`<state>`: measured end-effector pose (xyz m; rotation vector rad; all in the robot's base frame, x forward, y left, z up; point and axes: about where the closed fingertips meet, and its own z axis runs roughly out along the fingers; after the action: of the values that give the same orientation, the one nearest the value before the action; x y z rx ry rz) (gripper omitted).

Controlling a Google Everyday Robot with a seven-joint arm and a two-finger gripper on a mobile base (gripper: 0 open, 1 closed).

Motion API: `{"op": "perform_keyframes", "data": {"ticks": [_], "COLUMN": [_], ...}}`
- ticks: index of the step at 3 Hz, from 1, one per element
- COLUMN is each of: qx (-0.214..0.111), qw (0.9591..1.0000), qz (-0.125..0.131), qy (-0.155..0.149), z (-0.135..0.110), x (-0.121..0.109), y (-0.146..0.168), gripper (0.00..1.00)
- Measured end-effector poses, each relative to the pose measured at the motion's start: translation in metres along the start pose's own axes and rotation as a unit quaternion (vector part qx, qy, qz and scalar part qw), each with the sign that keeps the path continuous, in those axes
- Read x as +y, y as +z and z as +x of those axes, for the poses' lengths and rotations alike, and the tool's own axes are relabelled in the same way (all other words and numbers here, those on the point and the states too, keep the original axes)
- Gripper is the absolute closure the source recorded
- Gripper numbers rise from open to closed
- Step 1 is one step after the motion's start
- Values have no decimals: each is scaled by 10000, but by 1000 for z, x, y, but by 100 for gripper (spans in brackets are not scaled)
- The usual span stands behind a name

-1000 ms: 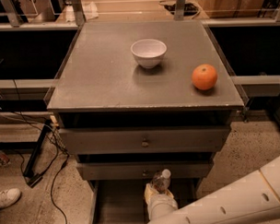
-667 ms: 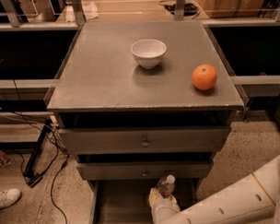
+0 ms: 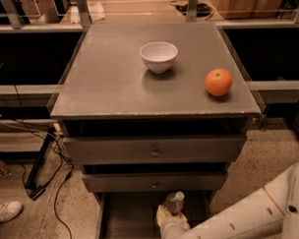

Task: Place water bottle into bottom drawer

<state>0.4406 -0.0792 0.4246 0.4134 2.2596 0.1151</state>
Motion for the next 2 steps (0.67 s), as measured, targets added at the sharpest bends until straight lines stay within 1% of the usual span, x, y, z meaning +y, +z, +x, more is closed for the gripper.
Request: {"op": "perform_keyframes", "data": {"ticks": [1,2], "qx": [159,454], "qw": [9998,9988], "qz": [-93,-165], "qy": [114,87], "z": [21,49], "x": [0,-4], "y": [11,17], "gripper": [100,100]}}
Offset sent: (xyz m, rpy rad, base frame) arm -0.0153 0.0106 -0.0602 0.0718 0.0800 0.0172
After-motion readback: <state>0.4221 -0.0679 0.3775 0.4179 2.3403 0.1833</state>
